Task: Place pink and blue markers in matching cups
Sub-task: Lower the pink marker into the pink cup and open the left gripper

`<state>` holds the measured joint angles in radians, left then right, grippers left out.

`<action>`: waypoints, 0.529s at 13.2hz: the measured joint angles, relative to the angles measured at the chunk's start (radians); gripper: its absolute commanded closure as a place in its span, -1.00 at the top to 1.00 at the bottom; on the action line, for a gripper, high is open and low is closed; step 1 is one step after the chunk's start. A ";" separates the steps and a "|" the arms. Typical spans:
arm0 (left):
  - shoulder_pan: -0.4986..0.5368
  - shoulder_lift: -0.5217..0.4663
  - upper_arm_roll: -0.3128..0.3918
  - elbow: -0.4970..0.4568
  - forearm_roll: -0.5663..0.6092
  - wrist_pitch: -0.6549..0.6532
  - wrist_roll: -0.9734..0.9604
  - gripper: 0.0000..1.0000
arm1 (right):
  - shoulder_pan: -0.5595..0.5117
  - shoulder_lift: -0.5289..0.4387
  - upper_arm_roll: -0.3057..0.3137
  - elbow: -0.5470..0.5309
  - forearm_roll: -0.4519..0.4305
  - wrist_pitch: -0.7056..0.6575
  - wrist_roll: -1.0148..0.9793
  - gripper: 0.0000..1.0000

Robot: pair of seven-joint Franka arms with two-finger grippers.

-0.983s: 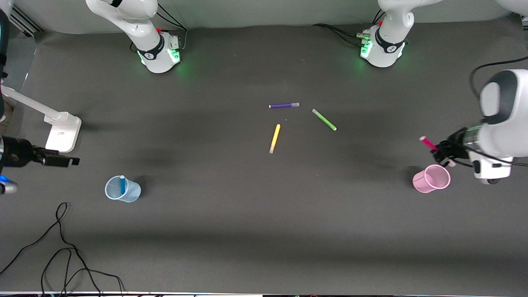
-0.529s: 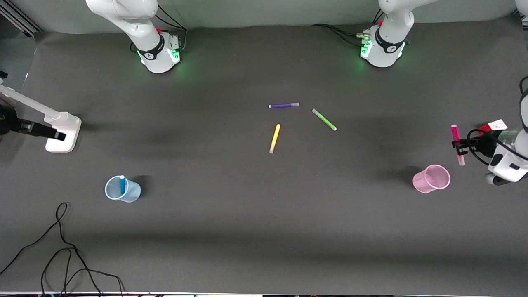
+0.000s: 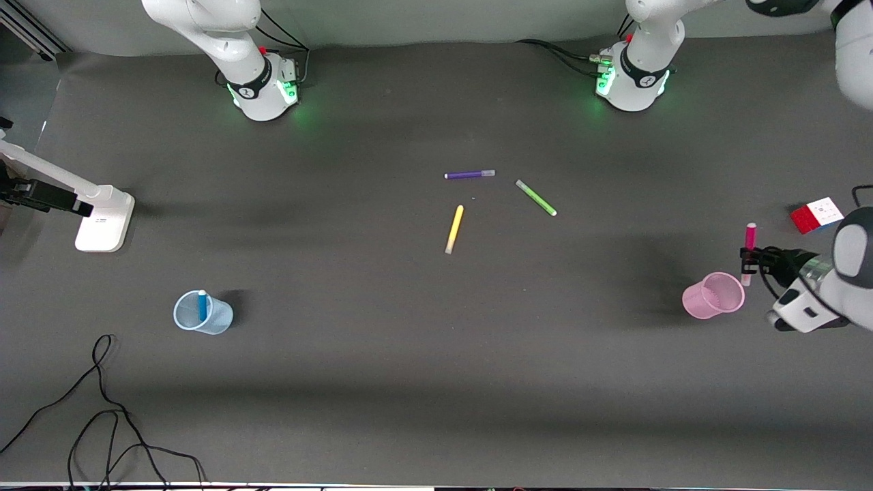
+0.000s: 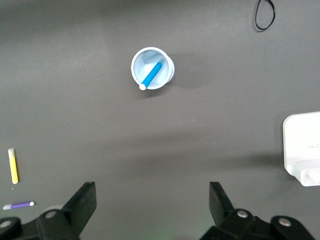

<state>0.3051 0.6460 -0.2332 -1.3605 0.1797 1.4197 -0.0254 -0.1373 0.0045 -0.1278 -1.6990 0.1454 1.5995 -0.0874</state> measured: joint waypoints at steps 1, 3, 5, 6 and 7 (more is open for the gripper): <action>-0.006 0.023 -0.001 0.011 0.001 0.000 0.001 -1.00 | 0.000 -0.009 -0.004 -0.002 -0.008 -0.006 -0.018 0.99; -0.020 0.059 -0.001 0.024 0.002 0.002 0.001 -1.00 | -0.004 -0.034 -0.016 -0.017 -0.030 -0.009 -0.052 0.99; -0.029 0.086 -0.002 0.040 0.002 0.003 0.001 -0.31 | -0.002 -0.051 -0.018 -0.030 -0.031 -0.006 -0.062 0.99; -0.031 0.095 -0.003 0.048 0.002 0.003 0.001 0.72 | 0.012 -0.055 -0.017 -0.031 -0.031 -0.006 -0.062 0.99; -0.033 0.100 -0.003 0.053 0.002 0.003 0.006 0.99 | 0.045 -0.056 -0.018 -0.031 -0.032 -0.003 -0.054 0.99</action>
<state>0.2723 0.7463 -0.2359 -1.3070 0.1817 1.4231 -0.0196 -0.0926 -0.0514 -0.1453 -1.7301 0.1136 1.5967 -0.1410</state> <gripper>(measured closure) 0.758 0.000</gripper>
